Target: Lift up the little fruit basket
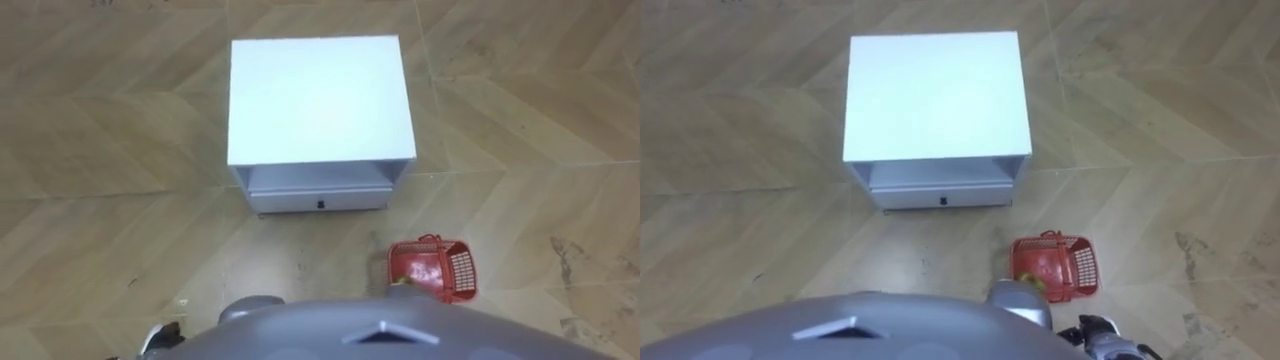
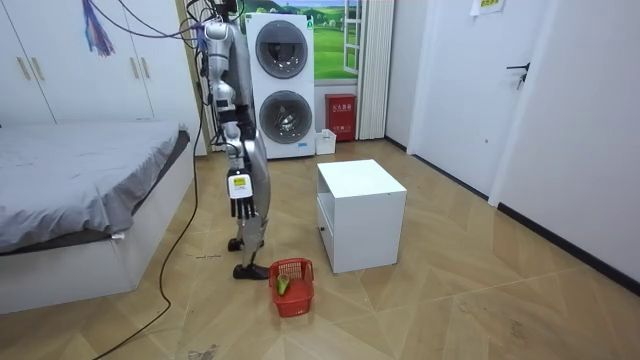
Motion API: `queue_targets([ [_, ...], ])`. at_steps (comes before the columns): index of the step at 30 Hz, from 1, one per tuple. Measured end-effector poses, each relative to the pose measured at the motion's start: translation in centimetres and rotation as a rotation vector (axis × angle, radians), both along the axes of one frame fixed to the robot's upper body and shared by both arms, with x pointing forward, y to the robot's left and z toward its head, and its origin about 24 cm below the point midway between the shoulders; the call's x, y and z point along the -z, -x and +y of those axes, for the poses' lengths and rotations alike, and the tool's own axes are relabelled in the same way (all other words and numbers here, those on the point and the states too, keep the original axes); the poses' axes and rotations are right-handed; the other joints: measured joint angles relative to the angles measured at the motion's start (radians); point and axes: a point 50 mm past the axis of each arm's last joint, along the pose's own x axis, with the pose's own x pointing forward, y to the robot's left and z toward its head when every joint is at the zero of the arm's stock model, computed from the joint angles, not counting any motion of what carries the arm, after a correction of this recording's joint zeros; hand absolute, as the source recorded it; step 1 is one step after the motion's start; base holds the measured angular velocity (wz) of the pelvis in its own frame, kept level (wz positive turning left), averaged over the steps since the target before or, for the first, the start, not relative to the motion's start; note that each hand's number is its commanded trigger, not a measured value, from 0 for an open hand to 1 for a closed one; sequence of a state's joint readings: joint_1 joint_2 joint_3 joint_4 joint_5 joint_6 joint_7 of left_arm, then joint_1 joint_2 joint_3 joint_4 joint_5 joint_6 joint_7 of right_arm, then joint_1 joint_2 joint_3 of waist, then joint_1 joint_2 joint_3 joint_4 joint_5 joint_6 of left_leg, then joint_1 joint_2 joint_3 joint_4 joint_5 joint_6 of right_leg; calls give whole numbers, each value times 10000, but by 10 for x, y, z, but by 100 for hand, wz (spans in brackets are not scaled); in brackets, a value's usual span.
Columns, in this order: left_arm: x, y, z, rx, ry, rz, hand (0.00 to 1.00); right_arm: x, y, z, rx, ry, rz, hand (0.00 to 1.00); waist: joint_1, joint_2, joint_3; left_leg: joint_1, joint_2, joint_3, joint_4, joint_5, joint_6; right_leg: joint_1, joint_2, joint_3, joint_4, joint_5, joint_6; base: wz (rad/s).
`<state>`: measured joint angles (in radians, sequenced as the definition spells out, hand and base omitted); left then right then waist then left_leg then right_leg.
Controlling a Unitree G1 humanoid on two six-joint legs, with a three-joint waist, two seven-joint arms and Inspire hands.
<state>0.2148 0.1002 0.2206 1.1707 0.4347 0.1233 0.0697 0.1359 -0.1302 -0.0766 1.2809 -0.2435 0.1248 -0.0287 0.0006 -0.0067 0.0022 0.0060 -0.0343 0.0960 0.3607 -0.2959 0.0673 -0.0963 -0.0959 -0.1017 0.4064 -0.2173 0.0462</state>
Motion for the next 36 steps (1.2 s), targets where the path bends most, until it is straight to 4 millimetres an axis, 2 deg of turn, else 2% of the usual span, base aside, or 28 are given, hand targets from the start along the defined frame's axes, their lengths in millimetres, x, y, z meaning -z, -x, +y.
queue_targets([
  [1,0,-2,2,-239,-24,-159,0,-1,-9,-1,85,83,-320,0,-21,109,-61,-414,114,84,72,-67,126,-354,-15,25,71,45,91,37],
  [2,-1,-12,7,-240,-130,-495,0,-1,-14,0,280,67,-539,0,-296,115,3,-930,126,551,542,-237,379,-936,-350,-171,1771,-418,-26,78],
  [3,-3,-17,11,-152,-234,-651,0,0,-10,1,415,30,-467,0,-417,-36,47,-1072,18,790,737,-280,452,-1055,-618,-211,2905,-698,-32,133],
  [4,-5,-24,17,49,-394,-911,0,0,4,2,850,12,-134,0,-223,-329,25,-1189,-216,1125,891,-412,510,-1191,-902,9,5157,-843,-45,97],
  [5,-6,-26,21,86,-513,-972,0,-1,3,-2,1041,171,-94,0,182,-631,-3,-1381,-355,1489,1129,-504,612,-1220,-957,448,6850,-737,-46,55],
  [6,-6,-24,22,69,-539,-884,0,-2,-2,-6,1010,313,-229,0,360,-678,-29,-1580,-312,1690,1338,-593,636,-1172,-909,480,7354,-612,-44,-10],
  [7,-6,-21,22,-32,-565,-657,0,-5,-22,-13,1051,556,-830,0,567,-690,-26,-2179,-195,1846,1988,-763,737,-947,-841,401,7810,-312,-60,-14],
  [8,-6,-22,23,-51,-608,-614,0,-8,-42,-18,1255,672,-1574,0,640,-687,-40,-2995,-3,1927,2852,-992,814,-691,-910,164,7730,-212,-57,-8],
  [9,-7,-25,24,-38,-647,-661,0,-10,-55,-19,1242,665,-2006,0,653,-781,-78,-3404,72,1952,3322,-1112,832,-572,-991,58,7628,-202,-33,0],
  [10,-8,-29,28,-85,-741,-776,0,-14,-79,-17,1285,525,-2842,0,634,-859,-55,-4256,214,1998,4263,-1374,857,-256,-1160,-85,7359,-203,53,0],
  [11,-10,-39,34,-111,-860,-957,0,-17,-98,-13,1295,262,-3453,0,635,-921,-13,-5151,322,1953,5386,-1698,862,14,-1295,-109,7153,-322,233,0],
  [12,-11,-45,36,-91,-937,-1099,0,-19,-107,-12,1231,144,-3700,0,644,-980,7,-5585,382,1932,6033,-1882,876,68,-1362,-67,7122,-633,347,8],
  [13,-12,-56,37,-266,-1000,-1391,0,-22,-120,-10,1191,-44,-4073,0,654,-915,135,-6425,432,1647,7316,-2226,877,-17,-1386,-129,7671,-2151,538,-5],
  [14,-14,-67,36,-383,-960,-1733,0,-24,-128,-8,1142,-258,-4261,0,787,-894,174,-7120,360,1294,8466,-2527,784,-433,-1514,-21,8723,-3025,389,-16],
  [15,-14,-71,36,-538,-905,-1897,0,-24,-130,-6,1142,-363,-4314,0,870,-941,203,-7419,313,1071,8964,-2691,716,-675,-1529,81,9291,-3290,316,-32],
  [16,-14,-76,36,-669,-889,-2100,0,-24,-131,-4,1359,-597,-4384,0,928,-932,215,-7981,117,686,9848,-3017,586,-1196,-1561,298,10492,-3587,223,-18],
  [17,-16,-82,37,-601,-954,-2245,0,-23,-130,-2,1596,-742,-4409,0,899,-862,188,-8573,-45,474,10706,-3298,527,-1704,-1565,508,11680,-3800,162,-3],
  [18,-17,-86,37,-539,-1016,-2348,0,-23,-130,-2,1777,-808,-4430,0,849,-879,187,-8901,-103,456,11119,-3404,525,-1954,-1584,576,12231,-3919,176,24],
  [19,-19,-97,38,-431,-1167,-2633,0,-23,-130,-1,2061,-934,-4487,0,779,-1012,221,-9570,-142,546,11863,-3592,659,-2496,-1657,739,13361,-4117,232,34],
  [20,-22,-106,38,-300,-1268,-2895,0,-24,-132,-2,2186,-1008,-4597,0,671,-1094,220,-10194,-163,594,12559,-3727,730,-2998,-1669,876,14326,-4207,234,35],
  [22,-22,-106,39,-273,-1384,-3091,0,-26,-136,-2,2146,-1103,-4778,0,499,-1138,213,-10816,-176,623,13407,-3964,782,-3419,-1782,917,15425,-4276,167,17],
  [23,-22,-104,39,-307,-1457,-3114,0,-28,-140,-2,2085,-1128,-4970,0,462,-1188,203,-11077,-158,674,13844,-4109,777,-3590,-1832,1007,16006,-4302,204,5],
  [28,-20,-85,46,-431,-1850,-2819,0,-42,-165,-1,2267,-1400,-6247,0,86,-1489,184,-11562,-174,767,14618,-4212,730,-3893,-1900,1166,17243,-4314,210,10],
  [30,-18,-74,45,-461,-1849,-2557,0,-47,-172,-1,2350,-1342,-6620,0,-37,-1528,181,-11537,-189,765,14714,-4242,649,-3836,-1998,1130,17433,-4335,212,5],
  [32,-16,-60,46,-596,-1890,-2274,0,-54,-182,-2,2310,-1125,-7152,0,-339,-1583,197,-11513,-233,708,14884,-4304,487,-3695,-2015,1066,17679,-4385,134,8],
  [36,-16,-50,47,-924,-1898,-2135,0,-64,-190,-6,2480,-679,-7769,0,-551,-1847,99,-11460,-276,704,15023,-4401,206,-3558,-2160,1027,17959,-4515,-15,4],
])
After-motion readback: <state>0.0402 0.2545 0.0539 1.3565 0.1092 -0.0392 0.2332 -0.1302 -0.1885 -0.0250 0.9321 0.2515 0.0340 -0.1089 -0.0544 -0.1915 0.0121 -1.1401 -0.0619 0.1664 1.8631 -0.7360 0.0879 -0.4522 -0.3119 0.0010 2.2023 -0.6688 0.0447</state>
